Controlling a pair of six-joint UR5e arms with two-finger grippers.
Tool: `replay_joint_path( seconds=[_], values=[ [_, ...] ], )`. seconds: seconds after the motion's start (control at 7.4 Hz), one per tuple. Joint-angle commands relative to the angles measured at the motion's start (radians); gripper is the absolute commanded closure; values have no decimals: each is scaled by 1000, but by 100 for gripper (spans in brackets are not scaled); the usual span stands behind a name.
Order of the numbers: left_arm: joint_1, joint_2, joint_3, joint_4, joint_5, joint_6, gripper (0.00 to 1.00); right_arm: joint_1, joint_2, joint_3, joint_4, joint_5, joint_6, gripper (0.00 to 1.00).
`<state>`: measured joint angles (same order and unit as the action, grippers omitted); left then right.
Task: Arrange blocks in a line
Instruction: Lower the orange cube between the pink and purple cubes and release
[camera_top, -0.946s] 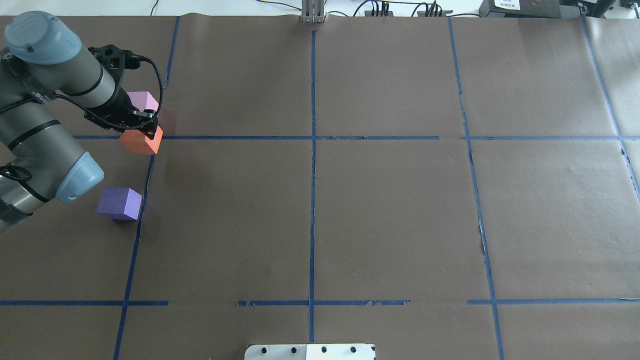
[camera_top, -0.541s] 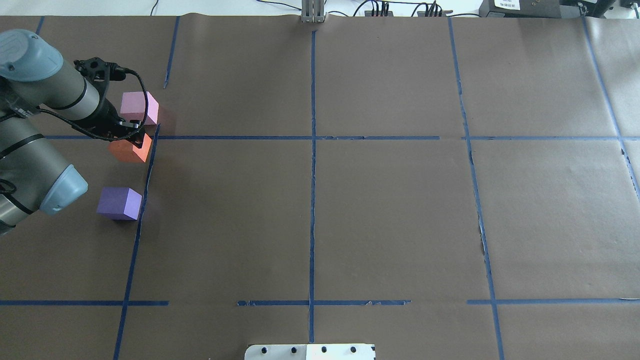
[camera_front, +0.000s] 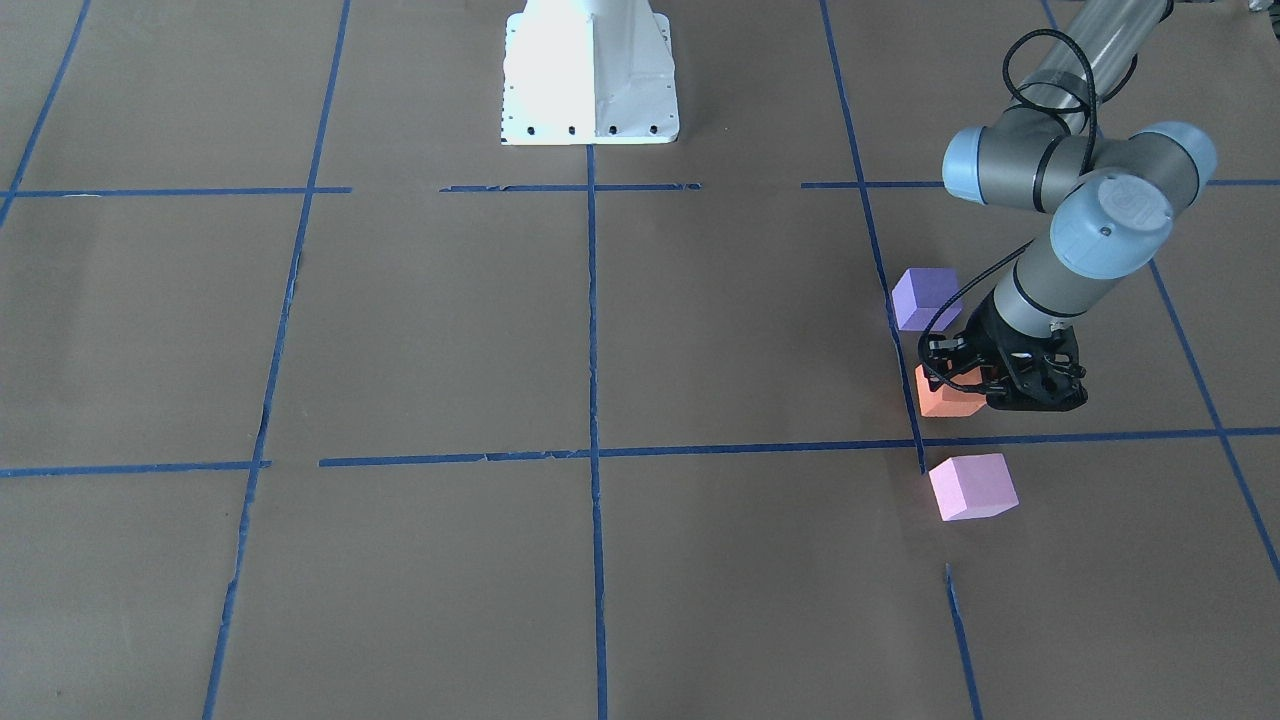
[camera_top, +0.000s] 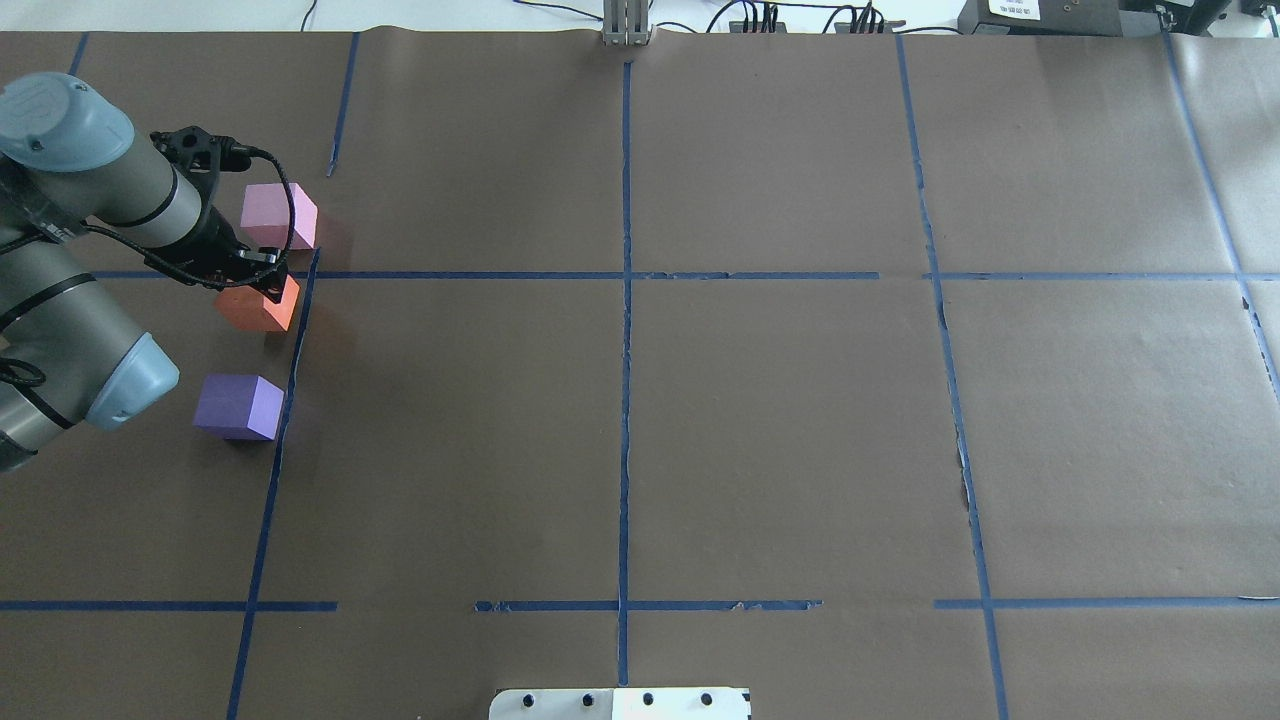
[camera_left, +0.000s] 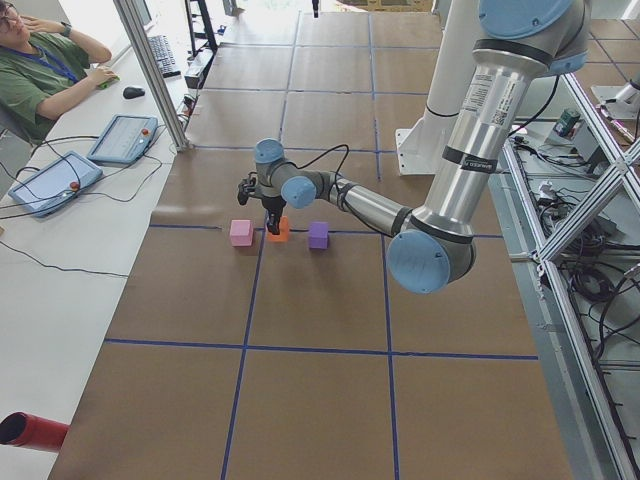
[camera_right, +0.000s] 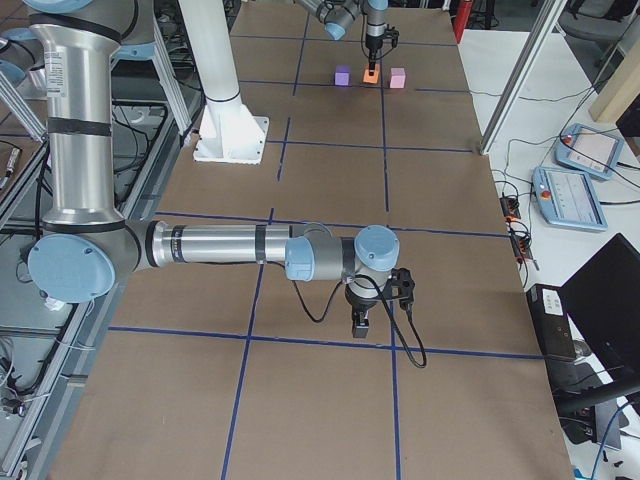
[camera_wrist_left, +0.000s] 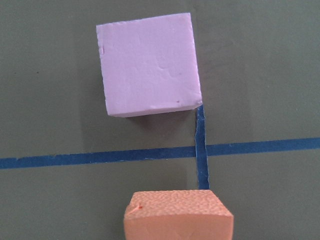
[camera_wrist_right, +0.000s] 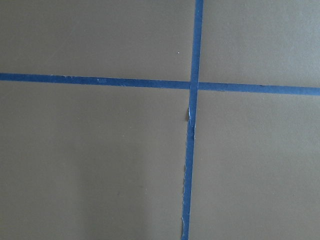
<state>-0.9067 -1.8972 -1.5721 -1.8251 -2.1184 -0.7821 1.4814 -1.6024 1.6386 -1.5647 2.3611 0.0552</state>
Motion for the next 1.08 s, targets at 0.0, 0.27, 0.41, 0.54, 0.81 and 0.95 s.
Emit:
replay_joint_path(
  seconds=[0.0, 0.27, 0.41, 0.54, 0.81, 0.95],
  values=[
    [0, 4, 7, -2, 0, 9, 89, 0, 1, 1, 0, 0, 0, 0],
    [0, 4, 15, -5, -2, 15, 9, 0, 1, 1, 0, 1, 0, 0],
    [0, 4, 18, -5, 0, 15, 1, -1, 1, 0, 0, 0, 0, 0],
    [0, 4, 18, -5, -2, 15, 0, -1, 1, 0, 0, 0, 0, 0],
    [-1, -5, 12, -5, 0, 17, 0, 0, 1, 1, 0, 0, 0, 0],
    [-24, -6, -12, -3, 2, 17, 0, 0, 1, 1, 0, 1, 0, 0]
  ],
)
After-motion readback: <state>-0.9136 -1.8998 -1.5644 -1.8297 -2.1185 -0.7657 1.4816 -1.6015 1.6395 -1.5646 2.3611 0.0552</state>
